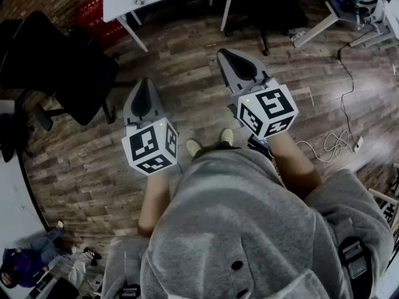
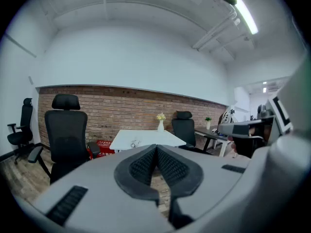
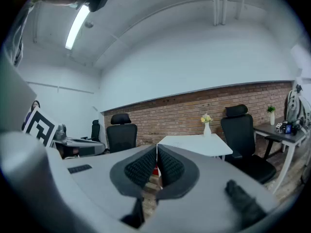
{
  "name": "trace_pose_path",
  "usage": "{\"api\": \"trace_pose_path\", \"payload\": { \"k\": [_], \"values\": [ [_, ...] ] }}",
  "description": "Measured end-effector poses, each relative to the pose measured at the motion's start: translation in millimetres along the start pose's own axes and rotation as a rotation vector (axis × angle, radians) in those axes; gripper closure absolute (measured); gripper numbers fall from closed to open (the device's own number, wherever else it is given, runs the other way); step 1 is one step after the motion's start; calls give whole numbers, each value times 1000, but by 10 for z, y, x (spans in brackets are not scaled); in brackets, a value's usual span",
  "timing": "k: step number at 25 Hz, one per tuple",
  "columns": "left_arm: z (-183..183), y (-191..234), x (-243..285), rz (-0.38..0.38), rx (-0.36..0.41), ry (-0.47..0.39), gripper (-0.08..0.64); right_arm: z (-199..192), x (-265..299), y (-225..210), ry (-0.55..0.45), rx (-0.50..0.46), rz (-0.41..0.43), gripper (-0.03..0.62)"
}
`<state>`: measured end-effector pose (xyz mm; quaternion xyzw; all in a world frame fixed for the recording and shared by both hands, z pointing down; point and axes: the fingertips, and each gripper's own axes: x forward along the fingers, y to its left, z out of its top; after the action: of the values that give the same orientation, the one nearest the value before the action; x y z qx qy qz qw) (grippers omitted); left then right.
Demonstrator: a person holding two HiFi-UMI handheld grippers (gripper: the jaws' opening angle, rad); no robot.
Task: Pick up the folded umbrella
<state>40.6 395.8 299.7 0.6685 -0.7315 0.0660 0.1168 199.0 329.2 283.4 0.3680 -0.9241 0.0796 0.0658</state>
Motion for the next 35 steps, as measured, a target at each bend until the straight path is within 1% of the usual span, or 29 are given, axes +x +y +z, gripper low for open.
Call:
{"api": "trace_pose_path", "payload": {
  "k": [7, 17, 25, 35],
  "values": [
    [40, 46, 31, -29, -5, -6, 546, 11, 85, 47, -3, 0, -8, 566],
    [67, 351, -51, -17, -24, -9, 546, -3, 262, 222, 3, 68, -42, 568],
    [15, 563, -199, -27, -31, -7, 546, -20, 303, 546, 2, 58, -26, 568],
    [-18, 745, -222, -62, -48, -9, 546, -16, 366, 772, 11, 11, -42, 568]
  ]
}}
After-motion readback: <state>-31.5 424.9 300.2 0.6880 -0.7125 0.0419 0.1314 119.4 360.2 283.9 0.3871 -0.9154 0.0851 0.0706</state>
